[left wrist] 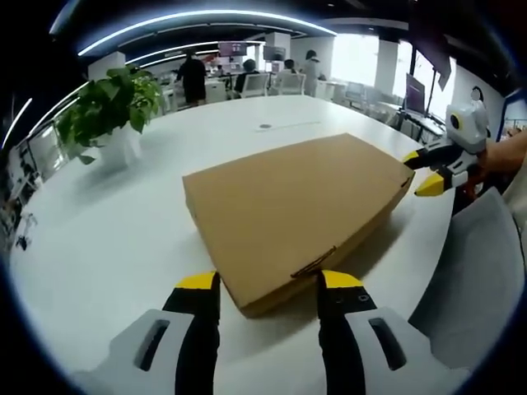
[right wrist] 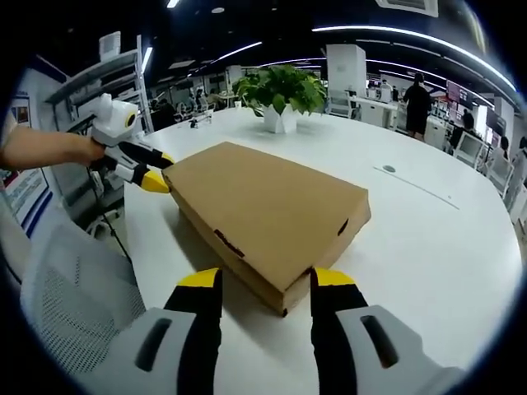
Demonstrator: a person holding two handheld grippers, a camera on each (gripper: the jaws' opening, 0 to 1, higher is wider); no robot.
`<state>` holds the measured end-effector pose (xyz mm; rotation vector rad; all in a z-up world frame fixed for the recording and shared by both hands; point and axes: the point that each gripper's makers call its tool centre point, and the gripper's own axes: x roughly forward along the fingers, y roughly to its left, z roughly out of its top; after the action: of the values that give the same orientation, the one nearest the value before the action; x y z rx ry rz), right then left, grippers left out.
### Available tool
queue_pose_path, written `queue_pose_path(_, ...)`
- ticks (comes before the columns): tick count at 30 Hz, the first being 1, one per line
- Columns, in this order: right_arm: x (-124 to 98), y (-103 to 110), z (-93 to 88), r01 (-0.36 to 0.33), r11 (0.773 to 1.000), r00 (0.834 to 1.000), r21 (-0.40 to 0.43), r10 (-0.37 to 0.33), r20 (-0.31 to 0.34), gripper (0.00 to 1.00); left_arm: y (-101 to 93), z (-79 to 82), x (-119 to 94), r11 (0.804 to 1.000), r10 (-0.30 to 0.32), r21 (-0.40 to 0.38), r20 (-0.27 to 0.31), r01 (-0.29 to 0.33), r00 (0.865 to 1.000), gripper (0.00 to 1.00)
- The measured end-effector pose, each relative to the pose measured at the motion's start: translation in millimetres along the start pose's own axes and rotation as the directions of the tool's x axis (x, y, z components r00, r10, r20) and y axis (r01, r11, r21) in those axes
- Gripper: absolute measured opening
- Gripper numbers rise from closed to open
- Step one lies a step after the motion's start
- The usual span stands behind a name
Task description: Operate the shoe box by opening the lid, removing the specified soft item, and placing it in the target area until the item is outside and the box remains undamaged.
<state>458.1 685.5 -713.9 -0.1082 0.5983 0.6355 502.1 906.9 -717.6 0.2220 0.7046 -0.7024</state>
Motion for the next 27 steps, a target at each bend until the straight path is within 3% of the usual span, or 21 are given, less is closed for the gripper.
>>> queue_pose_path(11,-6,1,8.5,-0.001,0.999,0.999,0.035,0.0,0.033,0.4,-2.8,7.2,-5,0.998,0.006,-0.055,0.033,-0.004,0.999,0.51)
queue_pose_path(27,-21,3,34.0,0.006,1.0,0.996,-0.024,-0.004,0.088,0.42,-4.1,33.4,-21,0.996,0.02,-0.086,0.123,-0.01,0.992,0.58)
